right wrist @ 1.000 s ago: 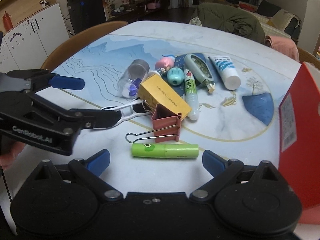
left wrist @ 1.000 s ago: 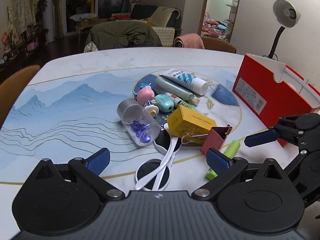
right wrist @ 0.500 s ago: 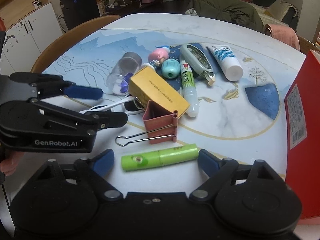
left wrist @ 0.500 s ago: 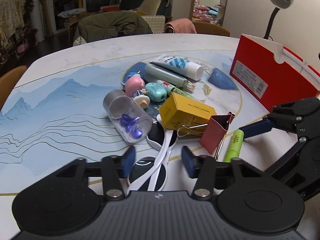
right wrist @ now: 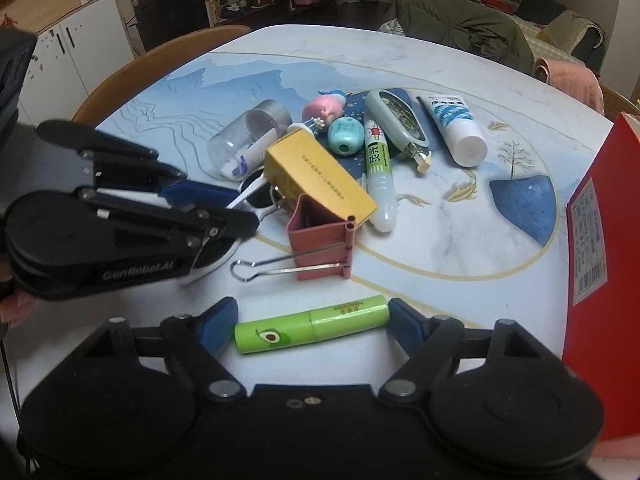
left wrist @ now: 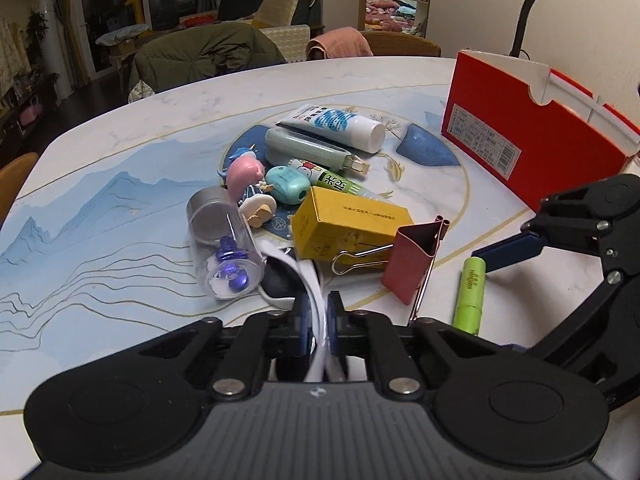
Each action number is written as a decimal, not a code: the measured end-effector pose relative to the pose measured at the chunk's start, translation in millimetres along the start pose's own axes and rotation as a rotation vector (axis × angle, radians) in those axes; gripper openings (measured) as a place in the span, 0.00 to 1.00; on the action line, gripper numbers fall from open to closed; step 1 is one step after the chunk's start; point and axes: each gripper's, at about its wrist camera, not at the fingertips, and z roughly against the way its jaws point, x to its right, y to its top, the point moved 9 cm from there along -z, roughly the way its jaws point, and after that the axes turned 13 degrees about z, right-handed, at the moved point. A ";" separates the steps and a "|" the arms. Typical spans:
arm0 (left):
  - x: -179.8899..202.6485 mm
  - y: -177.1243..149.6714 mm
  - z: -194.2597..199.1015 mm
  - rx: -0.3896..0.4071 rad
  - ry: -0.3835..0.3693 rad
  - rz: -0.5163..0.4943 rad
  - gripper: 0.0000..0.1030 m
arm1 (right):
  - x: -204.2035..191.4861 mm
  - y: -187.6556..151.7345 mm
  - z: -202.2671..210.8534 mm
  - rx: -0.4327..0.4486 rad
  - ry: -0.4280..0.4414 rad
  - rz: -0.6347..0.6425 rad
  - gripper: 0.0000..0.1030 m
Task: Organize rigid objects
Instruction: 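Grasp the white sunglasses with left gripper while right gripper grasps the green glue stick, then carry the sunglasses with left gripper while right gripper carries the glue stick into the box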
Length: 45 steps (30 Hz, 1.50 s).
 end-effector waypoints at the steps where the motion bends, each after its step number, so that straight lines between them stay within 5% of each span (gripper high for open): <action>1: 0.2 -0.5 0.5 -0.001 -0.001 0.003 0.08 | -0.4 -1.3 1.9 0.000 -0.002 0.002 0.78; 28: -1.9 -8.1 81.3 0.092 0.007 0.221 0.06 | 33.2 -28.4 125.0 0.084 -0.032 -0.092 0.78; 45: 108.7 40.4 112.7 0.172 -0.117 0.148 0.06 | 115.3 -57.0 191.5 0.162 -0.139 -0.127 0.78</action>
